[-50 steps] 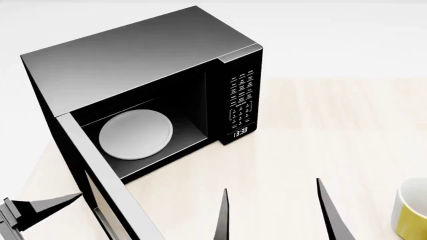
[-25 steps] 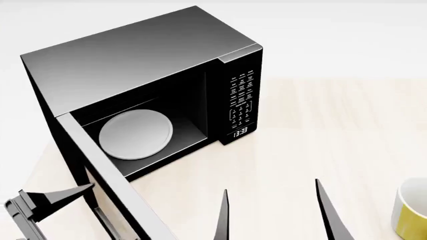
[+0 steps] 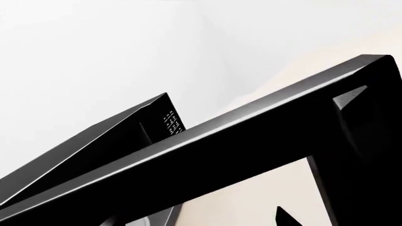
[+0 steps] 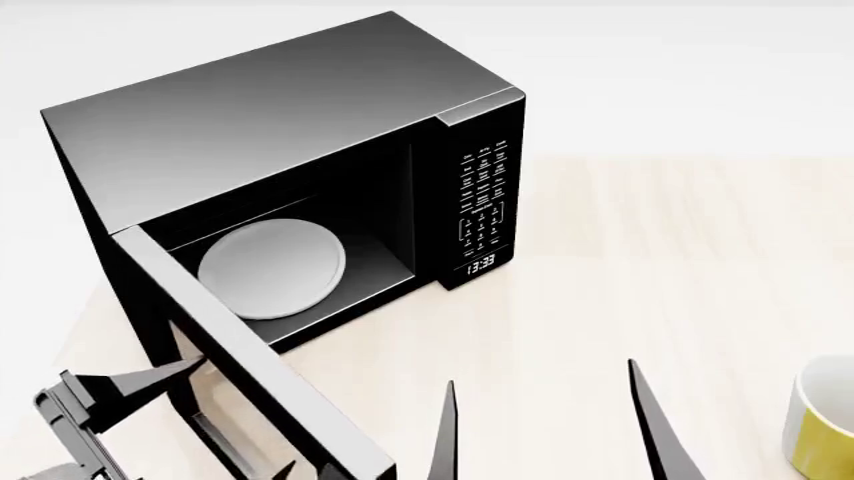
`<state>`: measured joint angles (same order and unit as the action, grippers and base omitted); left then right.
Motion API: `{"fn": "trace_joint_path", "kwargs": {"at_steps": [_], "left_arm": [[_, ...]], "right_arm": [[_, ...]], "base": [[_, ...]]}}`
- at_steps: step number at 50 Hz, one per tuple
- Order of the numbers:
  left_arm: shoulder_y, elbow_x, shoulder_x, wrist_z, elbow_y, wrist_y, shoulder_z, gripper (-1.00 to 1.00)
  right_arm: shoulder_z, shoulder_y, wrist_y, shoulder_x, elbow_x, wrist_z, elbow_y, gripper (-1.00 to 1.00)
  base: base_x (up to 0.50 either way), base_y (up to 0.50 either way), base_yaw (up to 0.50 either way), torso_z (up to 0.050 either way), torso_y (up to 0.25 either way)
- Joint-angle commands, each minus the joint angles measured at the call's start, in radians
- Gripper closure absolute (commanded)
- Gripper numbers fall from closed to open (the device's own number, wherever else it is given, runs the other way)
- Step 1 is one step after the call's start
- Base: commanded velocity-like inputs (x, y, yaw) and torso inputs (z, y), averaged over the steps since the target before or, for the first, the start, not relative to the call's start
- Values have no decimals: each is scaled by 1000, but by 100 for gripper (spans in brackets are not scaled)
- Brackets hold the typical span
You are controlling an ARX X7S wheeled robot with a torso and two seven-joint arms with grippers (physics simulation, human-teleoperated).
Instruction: Close the microwave.
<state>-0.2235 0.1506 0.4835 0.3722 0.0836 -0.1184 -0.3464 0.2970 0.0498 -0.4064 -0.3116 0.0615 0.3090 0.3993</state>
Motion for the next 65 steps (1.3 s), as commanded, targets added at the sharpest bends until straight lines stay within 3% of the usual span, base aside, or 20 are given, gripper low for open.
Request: {"fn": "trace_joint_path", "kwargs": {"at_steps": [1, 65], "left_arm": [[-29, -16, -31, -11, -35, -6, 11, -100], [-153, -80, -158, -111, -247, -69, -25, -100]], "right_arm": [[-6, 0, 1, 5, 7, -6, -2, -100], [6, -12, 7, -19, -17, 22, -8, -100]], "base": [[0, 0, 0, 0, 0], [0, 0, 0, 0, 0]]}}
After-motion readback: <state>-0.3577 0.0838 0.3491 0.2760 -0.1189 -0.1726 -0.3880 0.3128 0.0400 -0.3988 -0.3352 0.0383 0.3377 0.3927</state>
